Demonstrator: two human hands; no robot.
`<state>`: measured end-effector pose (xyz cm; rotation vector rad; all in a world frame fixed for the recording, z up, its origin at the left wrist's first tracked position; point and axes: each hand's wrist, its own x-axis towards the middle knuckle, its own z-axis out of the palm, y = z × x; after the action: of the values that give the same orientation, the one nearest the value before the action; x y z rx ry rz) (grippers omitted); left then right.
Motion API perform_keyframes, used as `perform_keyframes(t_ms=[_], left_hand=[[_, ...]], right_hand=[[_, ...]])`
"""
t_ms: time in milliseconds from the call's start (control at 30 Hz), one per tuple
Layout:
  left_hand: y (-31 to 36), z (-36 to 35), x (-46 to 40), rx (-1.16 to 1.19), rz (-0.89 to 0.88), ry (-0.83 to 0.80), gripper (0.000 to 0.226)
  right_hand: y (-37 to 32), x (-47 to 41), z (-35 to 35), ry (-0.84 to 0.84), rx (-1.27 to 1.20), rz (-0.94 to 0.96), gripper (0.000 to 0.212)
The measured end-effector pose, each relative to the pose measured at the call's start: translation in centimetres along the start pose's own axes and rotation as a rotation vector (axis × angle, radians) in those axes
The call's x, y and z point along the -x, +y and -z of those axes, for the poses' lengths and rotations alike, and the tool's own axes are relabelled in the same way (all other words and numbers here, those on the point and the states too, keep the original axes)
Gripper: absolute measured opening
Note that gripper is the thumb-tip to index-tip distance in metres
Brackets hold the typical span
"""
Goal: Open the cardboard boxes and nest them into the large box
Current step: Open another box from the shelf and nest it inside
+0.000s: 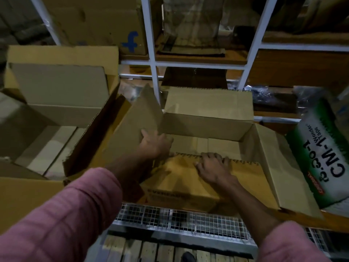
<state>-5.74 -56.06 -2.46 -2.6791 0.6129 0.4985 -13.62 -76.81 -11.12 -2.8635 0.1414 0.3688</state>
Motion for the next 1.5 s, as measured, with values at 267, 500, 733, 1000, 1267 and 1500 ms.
perform_keyframes(t_ms=[267,500,733,1000,1267,1500], left_hand=[[-0.9,-5.2,1.0,0.398,0.043,0.039,0.081],[0.9,-0.4,4.0,0.384,-0.012,0.422,0.076],[1.1,4.1,8.8,0.398,0.000,0.328,0.043],[4.5,-0.4,13.0,0.411,-0.304,-0.139,0.059],[7.1,-11.7,12.8,0.276,-0.203,0.190,0.067],[8.6,-14.2,10.8,0.228,-0.089,0.327,0.049]], right_hand=[[0.2,-0.7,2.4,0.153,0.046,0.007,0.051],[-1.8,1.7,9.0,0.434,-0.135,0.088,0.038],[-3.6,8.7,15.6,-0.169,-0.164,0.014,0.023],[-3.6,13.8,7.3,-0.344,-0.175,-0.056,0.045],[0.4,15.9,-0.8,-0.080,0.048,-0.013,0.057],[2.2,14.9,-3.9,0.164,0.050,-0.037,0.025]])
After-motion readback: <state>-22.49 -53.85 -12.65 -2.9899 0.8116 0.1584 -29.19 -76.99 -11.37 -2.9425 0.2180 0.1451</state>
